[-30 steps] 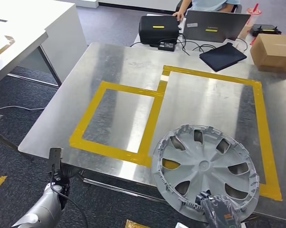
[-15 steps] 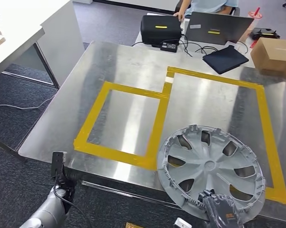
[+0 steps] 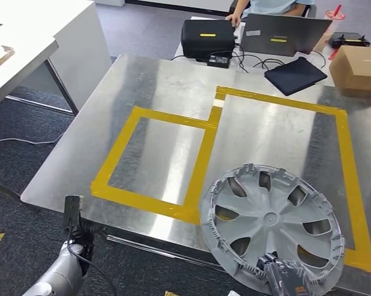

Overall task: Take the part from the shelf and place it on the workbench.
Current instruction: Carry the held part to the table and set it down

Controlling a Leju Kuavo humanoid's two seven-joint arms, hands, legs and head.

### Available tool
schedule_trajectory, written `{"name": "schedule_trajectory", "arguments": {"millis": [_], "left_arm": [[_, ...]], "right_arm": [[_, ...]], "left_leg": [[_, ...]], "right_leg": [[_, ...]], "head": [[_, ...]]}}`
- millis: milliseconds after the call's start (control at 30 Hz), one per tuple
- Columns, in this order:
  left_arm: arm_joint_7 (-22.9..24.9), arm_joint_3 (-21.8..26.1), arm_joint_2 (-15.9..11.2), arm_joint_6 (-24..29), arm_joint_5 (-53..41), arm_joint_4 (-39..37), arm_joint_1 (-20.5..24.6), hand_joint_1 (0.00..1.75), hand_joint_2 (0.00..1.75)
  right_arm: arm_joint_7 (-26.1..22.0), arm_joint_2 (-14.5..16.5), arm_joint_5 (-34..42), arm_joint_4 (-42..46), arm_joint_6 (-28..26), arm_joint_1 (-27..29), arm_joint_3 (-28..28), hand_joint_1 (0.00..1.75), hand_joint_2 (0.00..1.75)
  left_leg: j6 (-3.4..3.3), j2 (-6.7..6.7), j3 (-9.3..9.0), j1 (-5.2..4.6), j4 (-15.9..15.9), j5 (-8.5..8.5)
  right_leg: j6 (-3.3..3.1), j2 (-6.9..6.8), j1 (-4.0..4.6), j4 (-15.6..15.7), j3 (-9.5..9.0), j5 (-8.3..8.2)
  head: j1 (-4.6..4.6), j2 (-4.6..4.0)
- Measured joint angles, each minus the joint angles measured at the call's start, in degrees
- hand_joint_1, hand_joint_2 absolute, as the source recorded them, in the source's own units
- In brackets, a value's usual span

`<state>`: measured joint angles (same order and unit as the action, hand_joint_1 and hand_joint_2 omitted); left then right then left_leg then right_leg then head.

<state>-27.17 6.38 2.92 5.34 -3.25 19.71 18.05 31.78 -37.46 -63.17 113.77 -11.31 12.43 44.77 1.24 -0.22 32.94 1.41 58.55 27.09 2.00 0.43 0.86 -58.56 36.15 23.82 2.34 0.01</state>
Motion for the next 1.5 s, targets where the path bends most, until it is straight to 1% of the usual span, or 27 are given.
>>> {"name": "schedule_trajectory", "arguments": {"millis": [33,67,133,233,533,800,833,933,967,1167,1333,1400,1433,1467,1500], "left_arm": [[0.3,0.0,-0.2,0.3,0.0,-0.1,0.0,0.00,1.75],[0.4,0.0,-0.4,0.5,0.0,-0.2,0.0,0.00,1.75],[0.6,0.1,-0.7,0.6,0.0,-0.5,0.0,0.00,1.75],[0.6,0.1,-0.9,0.7,0.1,-0.8,0.0,0.00,1.75],[0.6,0.1,-1.0,0.8,0.1,-0.8,0.0,0.00,1.75],[-0.4,0.3,-1.1,-0.7,0.2,-1.1,0.1,0.00,1.75],[-0.4,0.3,-1.1,-0.7,0.1,-1.2,0.1,0.00,1.75],[-0.6,0.3,-1.0,-1.3,-0.1,-1.3,0.1,0.00,0.44],[-0.6,0.3,-1.0,-1.6,0.0,-1.3,0.1,0.00,0.00],[-0.6,0.2,-1.0,-1.9,-0.5,-1.8,0.1,0.00,0.00],[-0.6,0.3,-1.0,-1.6,-0.4,-2.0,0.1,0.00,0.00],[-0.6,0.2,-0.9,-1.6,-0.4,-2.1,0.2,0.00,0.00],[-0.6,0.2,-0.9,-1.6,-0.5,-2.1,0.2,0.00,0.00],[-0.6,0.2,-0.9,-1.6,-0.5,-2.1,0.2,0.00,0.00],[-0.6,0.2,-0.8,-1.6,-0.5,-2.1,0.2,0.00,0.00]], "right_arm": [[0.3,-0.2,0.1,0.2,-0.1,0.1,0.1,1.75,1.75],[0.6,-0.5,0.1,0.3,-0.2,0.1,0.1,1.75,1.75],[1.1,-1.2,0.0,0.7,-0.4,0.3,0.1,1.75,1.75],[1.5,-2.1,0.0,1.2,-0.5,0.5,0.1,1.75,1.75],[2.2,-3.2,0.0,1.9,-0.5,0.7,-0.2,1.75,1.75],[2.5,-5.5,0.1,3.4,-0.1,0.7,-0.2,1.75,1.75],[2.4,-5.7,0.0,3.5,0.0,0.7,-0.2,1.42,1.75],[2.4,-6.3,-0.1,4.1,0.5,0.8,-0.2,0.11,1.75],[2.4,-6.4,-0.1,4.2,0.8,0.9,-0.1,0.00,1.75],[2.7,-6.7,0.0,4.3,1.8,2.6,0.0,0.00,1.75],[3.0,-6.7,-0.3,4.3,1.8,2.8,0.2,0.00,1.75],[3.0,-6.8,-0.4,4.5,1.8,2.8,0.2,0.00,1.75],[3.0,-6.8,-0.4,4.6,1.8,2.8,0.1,0.00,1.75],[3.0,-6.9,-0.4,4.7,1.8,2.8,0.1,0.00,1.75],[3.0,-6.9,-0.4,4.8,1.8,2.8,0.1,0.00,1.75]], "left_leg": [[-0.10,0.11,-0.13,0.04,-0.2,-0.15],[-0.21,0.16,-0.18,0.09,-0.5,-0.19],[0.09,0.16,-0.16,0.21,-0.6,-0.18],[0.13,0.21,-0.16,0.26,-0.6,-0.18],[0.14,0.24,-0.21,0.13,-0.7,-0.22],[0.11,0.24,-0.20,0.06,-0.7,-0.20],[0.11,0.24,-0.20,0.06,-0.7,-0.20],[0.11,0.24,-0.20,0.06,-0.7,-0.20],[0.11,0.24,-0.19,0.07,-0.7,-0.20],[0.11,0.33,-0.01,0.07,-0.7,-0.19],[-0.51,0.37,0.24,-0.24,-0.4,0.00],[-0.90,0.43,0.15,-0.23,-0.8,-0.28],[-1.15,0.53,-0.05,-0.12,-1.2,-0.56],[-1.38,0.66,-0.25,0.05,-1.6,-0.85],[-1.55,0.80,-0.45,0.23,-1.9,-1.09]], "right_leg": [[0.17,-0.03,0.14,0.0,0.00,-0.05],[0.16,-0.07,0.22,0.0,-0.01,-0.03],[0.00,-0.12,0.39,0.0,0.03,0.05],[-0.12,-0.11,0.46,0.0,0.04,0.11],[-0.05,-0.12,0.36,0.1,-0.12,-0.01],[-0.03,-0.12,0.27,0.1,-0.11,-0.02],[-0.03,-0.12,0.27,0.1,-0.10,-0.02],[-0.03,-0.12,0.27,0.1,-0.09,-0.02],[-0.03,-0.12,0.27,0.1,-0.09,-0.02],[0.03,-0.03,0.25,0.1,0.13,-0.07],[0.50,-0.02,-0.09,0.3,0.24,-0.25],[0.80,-0.02,-0.19,0.4,0.27,-0.33],[1.01,0.00,-0.22,0.2,0.47,-0.08],[1.21,0.02,-0.25,-0.9,1.07,0.73],[1.43,0.03,-0.34,-3.2,2.19,2.08]], "head": [[0.20,-0.01],[0.33,-0.01],[0.35,-0.01],[0.33,-0.01],[0.31,-0.01],[0.31,-0.01],[0.31,-0.01],[0.32,-0.01],[0.32,-0.01],[0.32,-0.01],[0.34,-0.01],[0.34,-0.01],[0.30,-0.01],[0.14,-0.01],[-0.08,-0.01]]}}
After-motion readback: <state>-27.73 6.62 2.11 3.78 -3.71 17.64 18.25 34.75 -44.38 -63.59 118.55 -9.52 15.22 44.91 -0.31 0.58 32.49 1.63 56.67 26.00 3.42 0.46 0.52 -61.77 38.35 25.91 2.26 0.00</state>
